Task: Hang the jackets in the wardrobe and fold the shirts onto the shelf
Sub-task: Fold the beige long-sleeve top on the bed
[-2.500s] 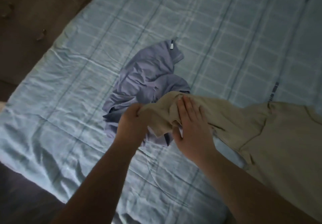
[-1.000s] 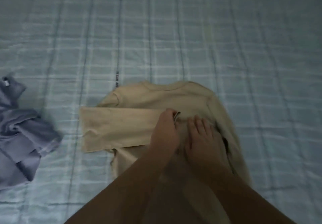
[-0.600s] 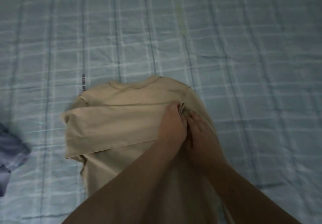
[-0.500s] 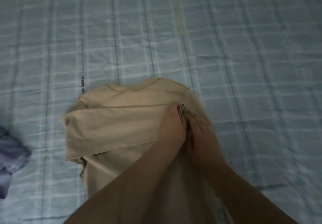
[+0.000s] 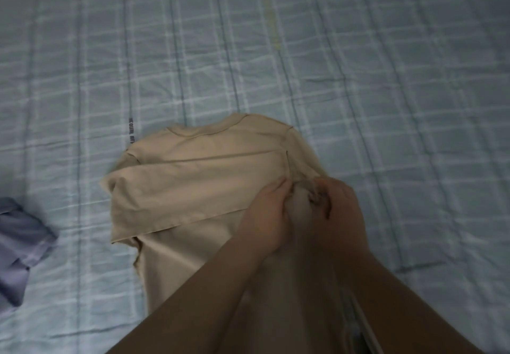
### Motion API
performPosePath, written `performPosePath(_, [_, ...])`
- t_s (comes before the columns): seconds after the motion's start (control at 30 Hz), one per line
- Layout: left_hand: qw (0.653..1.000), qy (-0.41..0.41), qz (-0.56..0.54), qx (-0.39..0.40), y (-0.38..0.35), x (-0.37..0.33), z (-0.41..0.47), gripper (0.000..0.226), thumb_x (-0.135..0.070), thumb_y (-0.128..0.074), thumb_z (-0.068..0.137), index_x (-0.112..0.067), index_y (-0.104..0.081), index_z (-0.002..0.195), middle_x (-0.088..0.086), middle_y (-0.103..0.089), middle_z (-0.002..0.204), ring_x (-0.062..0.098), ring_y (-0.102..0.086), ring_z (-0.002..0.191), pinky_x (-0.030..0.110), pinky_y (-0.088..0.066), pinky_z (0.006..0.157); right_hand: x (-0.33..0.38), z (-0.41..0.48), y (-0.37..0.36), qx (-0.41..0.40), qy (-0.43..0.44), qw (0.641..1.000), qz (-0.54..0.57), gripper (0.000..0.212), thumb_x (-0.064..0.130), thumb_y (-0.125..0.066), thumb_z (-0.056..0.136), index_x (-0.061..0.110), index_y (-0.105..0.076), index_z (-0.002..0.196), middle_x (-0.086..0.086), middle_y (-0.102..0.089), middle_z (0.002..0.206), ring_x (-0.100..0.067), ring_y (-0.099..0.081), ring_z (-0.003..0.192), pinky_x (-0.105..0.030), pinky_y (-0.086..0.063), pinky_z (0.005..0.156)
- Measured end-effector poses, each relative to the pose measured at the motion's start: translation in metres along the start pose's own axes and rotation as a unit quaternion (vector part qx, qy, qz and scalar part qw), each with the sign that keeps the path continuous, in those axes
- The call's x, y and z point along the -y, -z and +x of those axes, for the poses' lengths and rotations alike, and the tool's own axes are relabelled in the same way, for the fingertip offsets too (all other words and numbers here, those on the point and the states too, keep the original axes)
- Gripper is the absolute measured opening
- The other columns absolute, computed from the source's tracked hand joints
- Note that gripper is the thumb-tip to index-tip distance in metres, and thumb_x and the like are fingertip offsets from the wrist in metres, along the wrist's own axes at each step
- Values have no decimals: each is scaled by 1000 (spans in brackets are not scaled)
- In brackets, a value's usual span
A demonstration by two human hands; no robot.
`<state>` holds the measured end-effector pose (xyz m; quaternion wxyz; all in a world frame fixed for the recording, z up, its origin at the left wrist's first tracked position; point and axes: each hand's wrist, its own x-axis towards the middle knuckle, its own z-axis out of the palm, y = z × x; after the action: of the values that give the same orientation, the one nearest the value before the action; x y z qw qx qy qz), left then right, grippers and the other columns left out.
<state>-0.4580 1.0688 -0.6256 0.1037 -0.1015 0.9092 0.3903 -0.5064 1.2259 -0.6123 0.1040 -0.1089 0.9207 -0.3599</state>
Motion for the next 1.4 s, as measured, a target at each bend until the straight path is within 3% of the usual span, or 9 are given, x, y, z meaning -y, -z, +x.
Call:
performPosePath(0.17, [995,-68,61,29,-17,-6,-36,58,-17,-37,92,-8,-40,149,14,-37,155,28,-30,145,21,-5,119,-40,-57,18,54,-141,981,-126,39,20,-53,79,14,-55,118,-9,-53,113,-32,-49,107,-39,-39,88])
performPosePath(0.27, [992,-90,75,49,-34,-8,-68,57,-21,-33,91,-9,-47,145,15,-45,150,31,-36,142,25,-5,121,-46,-93,27,109,-211,955,-175,26,28,-55,86,18,-51,109,-7,-53,108,-33,-54,103,-41,-44,81])
performPosePath(0.47, [993,-114,-19,22,-73,-29,-108,50,-28,-33,86,-10,-66,119,10,-67,117,30,-59,111,25,-30,103,-50,-119,44,141,-261,942,-157,11,25,-53,87,20,-43,85,-8,-56,89,-36,-61,95,-36,-42,73])
performPosePath(0.63, [978,48,-194,56,-94,-70,-98,27,-25,-51,97,-22,-60,122,2,-70,102,11,-63,90,11,-43,77,-55,-95,83,49,-216,972,-78,12,23,-58,89,17,-48,86,2,-55,77,-26,-56,76,-31,-34,57])
performPosePath(0.77, [859,204,-466,64,-123,-121,-50,45,-44,-67,83,-23,-54,121,5,-71,100,22,-71,91,44,-59,83,-71,-60,131,-10,-146,987,-62,8,20,-63,86,23,-57,88,6,-59,79,-18,-54,75,-31,-34,64])
performPosePath(1.0, [625,228,-742,85,-169,-240,46,30,-33,-47,102,-15,-64,119,8,-72,103,19,-68,80,33,-51,70,-125,30,209,3,-51,998,22,31,5,-68,80,30,-63,99,9,-61,93,2,-59,84,-6,-41,70])
performPosePath(1.07, [559,257,-786,62,-185,-265,72,33,-28,-44,103,-9,-61,124,9,-74,96,18,-71,76,31,-55,67,-143,51,227,43,-44,997,55,34,1,-65,81,27,-66,103,13,-65,97,3,-61,87,-12,-47,74])
performPosePath(1.23, [460,309,-832,8,-218,-296,117,34,-21,-58,95,-5,-56,126,26,-66,115,31,-67,92,41,-55,81,-202,86,264,8,-131,990,40,39,-3,-52,84,18,-66,114,5,-65,108,-10,-59,103,-16,-39,83])
performPosePath(1.4, [435,295,-850,-36,-229,-306,143,38,-5,-58,84,-6,-50,121,28,-57,121,35,-62,104,48,-51,95,-255,103,276,93,-284,954,26,26,30,-51,101,10,-67,99,-13,-67,100,-29,-64,95,-35,-47,84])
